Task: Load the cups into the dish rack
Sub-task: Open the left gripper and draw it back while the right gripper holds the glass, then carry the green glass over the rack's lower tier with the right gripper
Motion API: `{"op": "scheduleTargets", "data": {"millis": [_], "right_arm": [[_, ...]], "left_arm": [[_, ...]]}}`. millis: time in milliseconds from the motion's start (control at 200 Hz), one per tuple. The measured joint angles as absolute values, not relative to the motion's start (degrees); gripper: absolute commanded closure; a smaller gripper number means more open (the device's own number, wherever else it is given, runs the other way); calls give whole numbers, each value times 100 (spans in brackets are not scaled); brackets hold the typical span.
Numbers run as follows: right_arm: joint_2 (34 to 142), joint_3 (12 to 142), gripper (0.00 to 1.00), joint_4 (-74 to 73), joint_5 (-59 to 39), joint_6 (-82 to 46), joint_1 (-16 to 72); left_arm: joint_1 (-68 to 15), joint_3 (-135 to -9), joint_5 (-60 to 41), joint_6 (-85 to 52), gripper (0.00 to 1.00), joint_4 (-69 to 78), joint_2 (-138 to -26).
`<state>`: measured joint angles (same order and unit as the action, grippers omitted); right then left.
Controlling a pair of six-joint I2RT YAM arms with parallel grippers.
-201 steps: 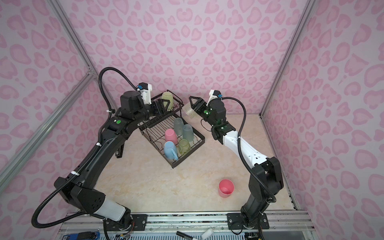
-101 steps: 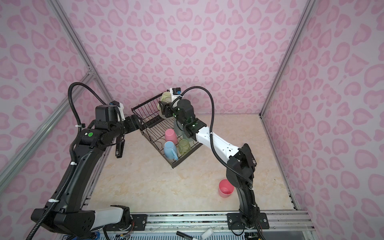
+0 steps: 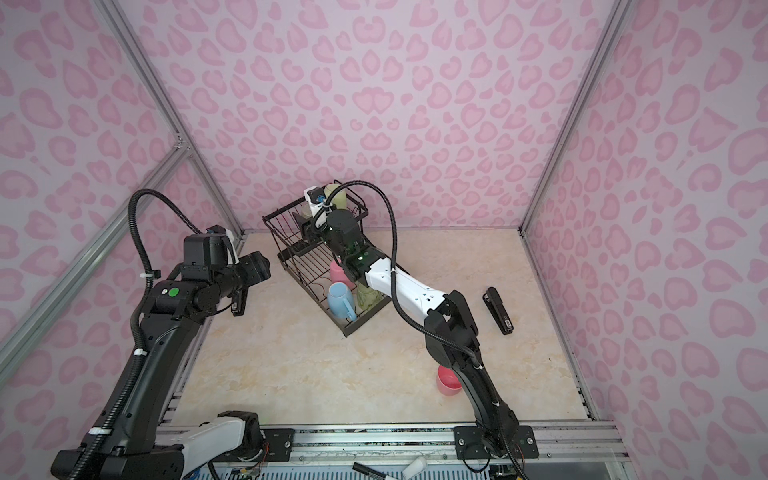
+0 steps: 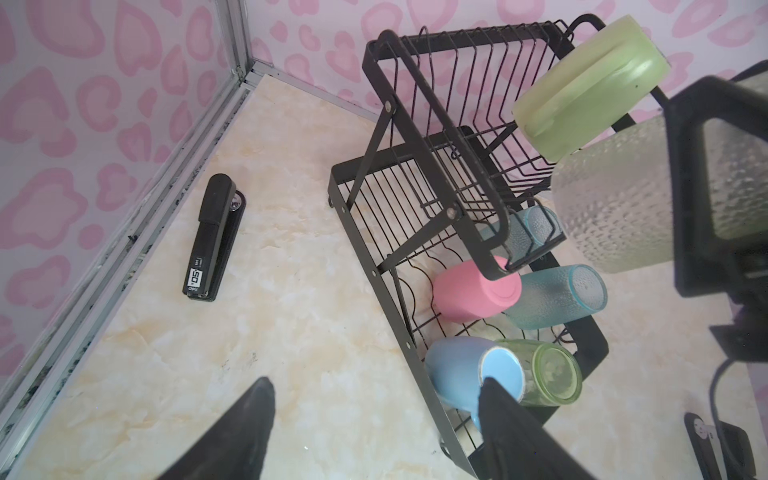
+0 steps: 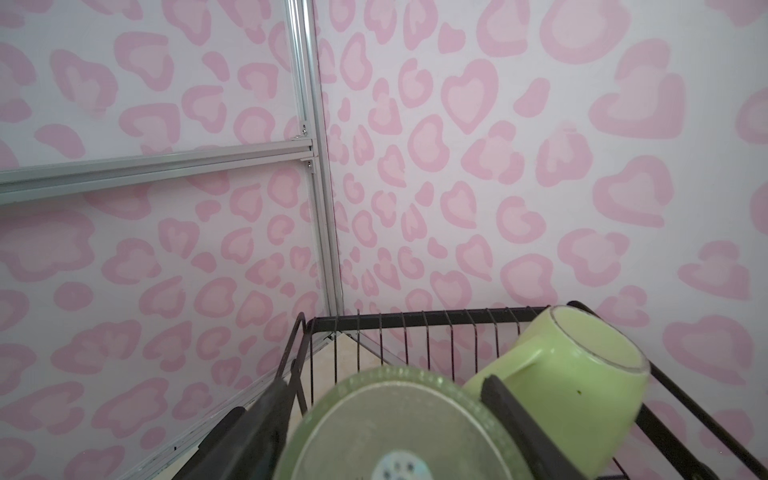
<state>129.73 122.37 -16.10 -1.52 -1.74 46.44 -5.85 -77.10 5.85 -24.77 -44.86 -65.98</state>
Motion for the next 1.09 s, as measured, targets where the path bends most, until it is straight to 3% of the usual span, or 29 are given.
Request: {"op": "scheduleTargets", "data": {"millis": [405,1095], "right_arm": [[14090,13579,45,-1929,-187,21,4713],[14733,14230,45,-2534,-110,183,4713]], "left_arm": [[-563,-7395,777,-2390,21,-4261,-6440],[-548,-7253,727,-2368,22,-4056,-6460]]}}
